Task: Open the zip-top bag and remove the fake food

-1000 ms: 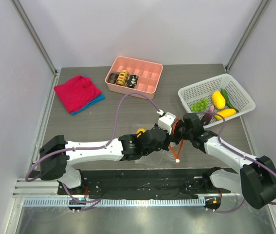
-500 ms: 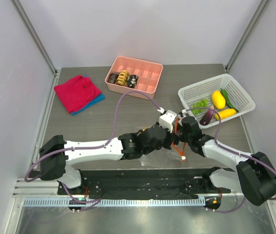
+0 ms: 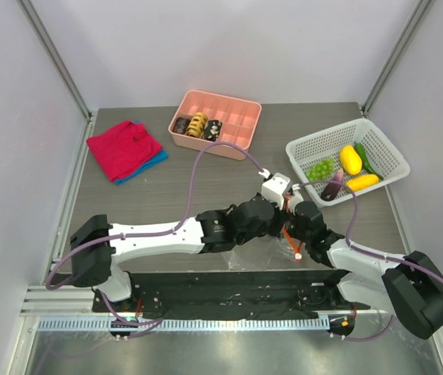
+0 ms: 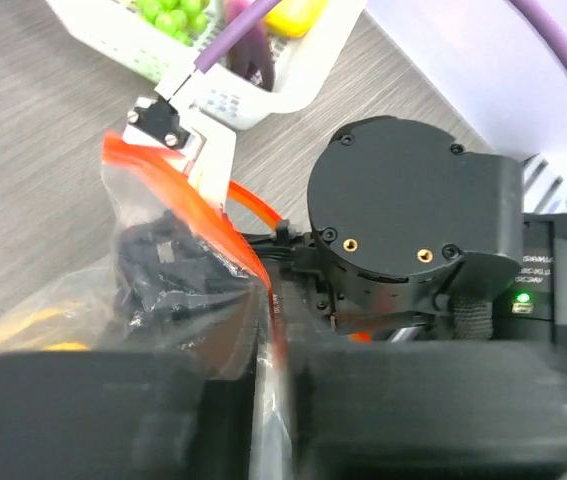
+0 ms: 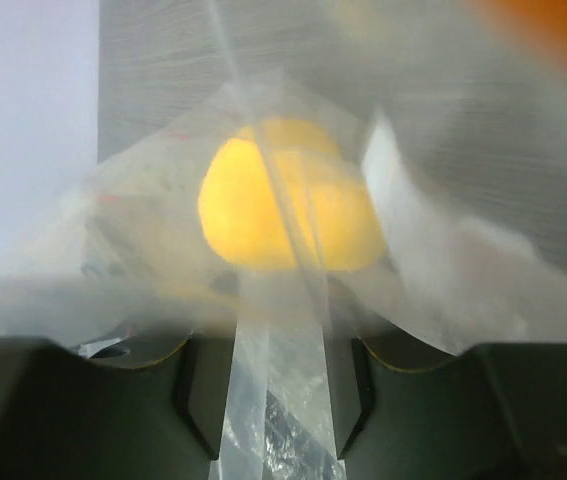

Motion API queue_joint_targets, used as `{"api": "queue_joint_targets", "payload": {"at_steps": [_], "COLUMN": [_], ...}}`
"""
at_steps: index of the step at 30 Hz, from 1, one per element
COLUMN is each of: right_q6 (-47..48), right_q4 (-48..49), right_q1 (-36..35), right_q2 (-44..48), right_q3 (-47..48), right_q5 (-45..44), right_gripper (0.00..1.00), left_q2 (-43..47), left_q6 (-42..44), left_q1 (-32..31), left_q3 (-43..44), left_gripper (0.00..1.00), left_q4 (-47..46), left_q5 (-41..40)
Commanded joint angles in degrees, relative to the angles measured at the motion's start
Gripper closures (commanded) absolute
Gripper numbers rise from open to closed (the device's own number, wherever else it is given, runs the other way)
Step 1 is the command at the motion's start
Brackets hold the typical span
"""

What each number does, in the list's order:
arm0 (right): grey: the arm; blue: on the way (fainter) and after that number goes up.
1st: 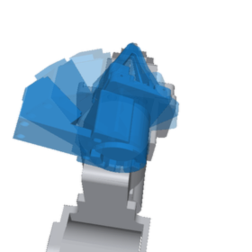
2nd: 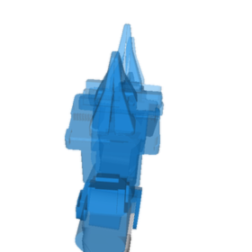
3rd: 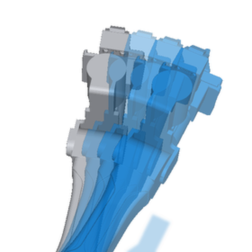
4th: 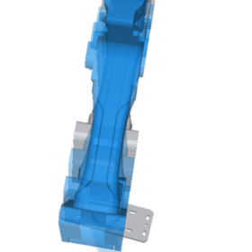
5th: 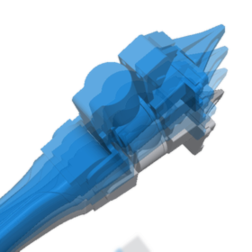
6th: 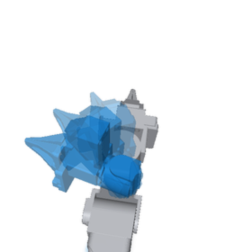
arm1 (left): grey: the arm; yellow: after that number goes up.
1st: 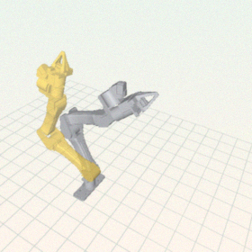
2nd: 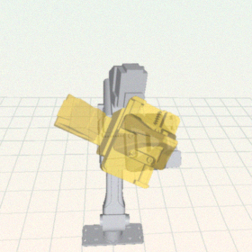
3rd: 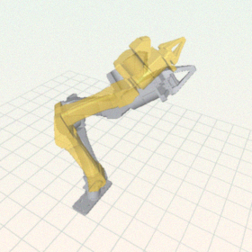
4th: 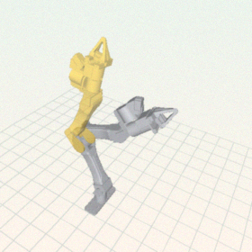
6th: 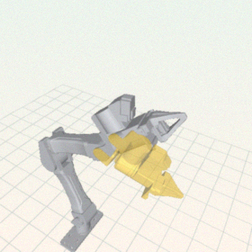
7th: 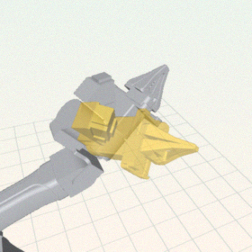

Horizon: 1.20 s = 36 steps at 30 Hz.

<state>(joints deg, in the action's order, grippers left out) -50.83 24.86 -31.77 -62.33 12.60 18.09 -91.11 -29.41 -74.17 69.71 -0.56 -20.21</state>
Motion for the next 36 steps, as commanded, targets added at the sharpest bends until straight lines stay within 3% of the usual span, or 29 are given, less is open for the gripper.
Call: {"api": "queue_joint_targets", "payload": {"at_steps": [1,3,6,8,11,12,14,15,18,24,36], "right_q6": [1.9,2.6,3.1,3.0,3.5,3.6,3.5,3.6,3.5,3.5,3.5], "right_q4": [7.9,8.4,8.7,9.7,9.4,9.4,9.6,9.6,10.7,11.7,14.1], "right_q1": [-0.4,-0.4,-0.5,-0.5,-0.4,-0.4,-0.4,-0.5,-0.5,-0.5,-0.5], "right_q2": [-2.0,-2.7,-4.2,-5.0,-5.0,-5.0,-5.3,-5.3,-6.0,-6.6,-12.6], "right_q3": [-0.7,-0.4,-0.2,-0.2,-0.1,0.0,0.1,0.2,-0.1,-0.3,1.0], "right_q5": [-1.3,-1.4,-1.4,-1.3,-1.6,-1.5,-1.0,-0.9,-0.2,1.2,3.4], "right_gripper": [0.55,0.54,0.51,0.51,0.49,0.48,0.46,0.46,0.44,0.37,0.22], "left_q2": [1.6,4.5,10.9,16.0,21.5,22.3,23.4,24.1,22.4,12.4,-1.9], "left_q6": [-3.1,-4.9,-7.2,-9.1,-15.0,-17.1,-23.4,-23.7,-24.6,-24.6,-24.1], "left_q1": [0.1,0.1,0.1,0.1,0.8,4.1,8.6,10.8,16.9,21.9,22.2], "left_q3": [2.5,-0.9,-4.0,-6.8,-10.7,-11.4,-14.9,-16.5,-21.6,-19.8,-17.4], "left_gripper": [0.72,0.51,0.41,0.41,0.55,0.70,0.79,0.88,0.97,1.00,1.00], "left_q4": [3.6,3.5,4.5,8.1,13.8,19.3,24.1,23.2,20.4,19.7,7.2], "left_q5": [-2.6,-4.7,-8.4,-12.7,-19.0,-19.6,-17.3,-13.1,-9.3,-4.1,4.8]}}
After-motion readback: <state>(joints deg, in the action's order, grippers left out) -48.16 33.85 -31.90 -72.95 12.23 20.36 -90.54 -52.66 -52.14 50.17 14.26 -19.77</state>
